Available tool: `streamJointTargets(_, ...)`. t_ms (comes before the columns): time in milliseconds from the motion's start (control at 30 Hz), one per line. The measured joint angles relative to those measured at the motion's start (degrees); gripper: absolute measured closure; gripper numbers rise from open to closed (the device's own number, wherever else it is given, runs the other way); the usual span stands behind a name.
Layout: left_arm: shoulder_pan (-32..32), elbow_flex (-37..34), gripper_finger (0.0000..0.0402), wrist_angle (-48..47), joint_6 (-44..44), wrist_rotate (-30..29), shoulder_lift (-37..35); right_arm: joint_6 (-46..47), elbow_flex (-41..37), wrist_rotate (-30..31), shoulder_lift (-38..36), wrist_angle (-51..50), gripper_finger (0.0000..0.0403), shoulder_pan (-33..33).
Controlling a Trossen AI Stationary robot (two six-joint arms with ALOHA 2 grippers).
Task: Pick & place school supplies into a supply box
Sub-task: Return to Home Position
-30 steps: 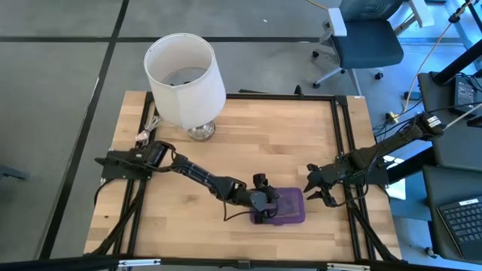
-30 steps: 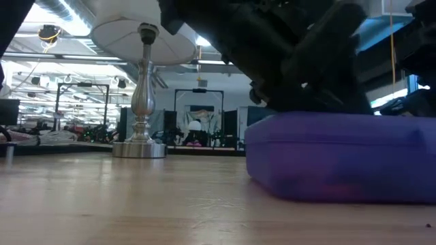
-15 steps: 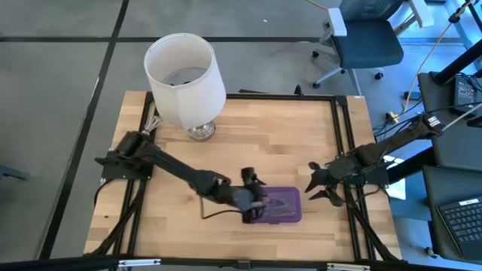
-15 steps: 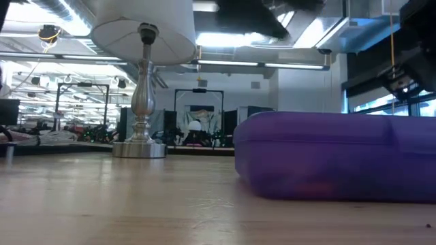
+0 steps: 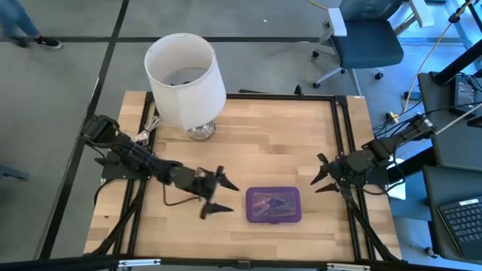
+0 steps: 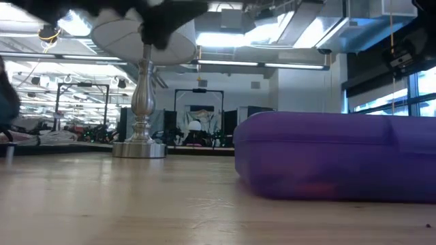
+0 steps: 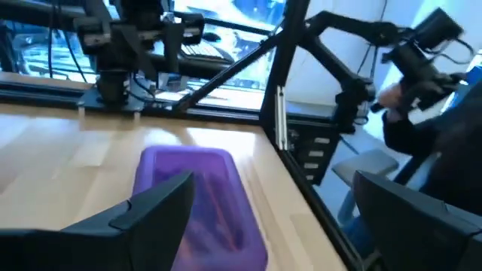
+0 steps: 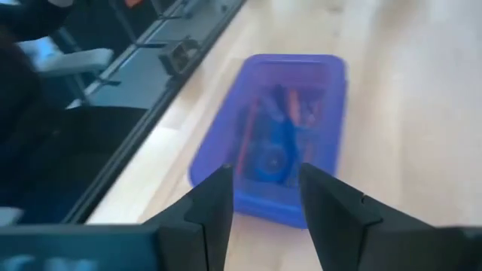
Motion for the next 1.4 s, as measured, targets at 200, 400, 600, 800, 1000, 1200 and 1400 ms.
streamJointTargets(200, -0.37, -13.31, 0.0051, 5.82, -2.40, -1.05, -4.52, -1.87, 0.00, 6.03, -0.76, -0.80, 0.0249, 0.00)
streamJointTargets(400, 1.59, -25.81, 0.0051, 14.38, -2.20, -2.04, -14.75, -2.05, 0.00, 9.63, -0.79, -0.79, 0.0249, 0.00)
streamJointTargets(600, 5.63, -34.95, 0.0051, 14.66, -2.22, -4.16, -24.84, -1.71, 0.00, 9.67, -1.19, 0.61, 0.0249, -0.83)
streamJointTargets(800, 9.72, -35.59, 0.0051, 8.55, 1.54, -2.70, -28.86, -2.12, -0.02, 9.74, -1.59, 3.14, 0.0249, -3.49)
streamJointTargets(1000, 15.24, -35.59, 0.0051, 3.54, 4.64, 1.91, -31.37, -2.08, -0.04, 9.74, -1.56, 5.60, 0.0249, -6.05)
streamJointTargets(1200, 23.57, -35.59, 0.0051, -5.90, 4.16, 9.42, -38.01, -1.80, -2.45, 9.64, -2.45, 8.41, 0.0249, -7.70)
streamJointTargets(1400, 29.06, -35.59, 0.0051, -16.24, 3.92, 9.50, -48.02, 1.10, -6.86, 9.14, -8.22, 8.87, 0.0249, -8.74)
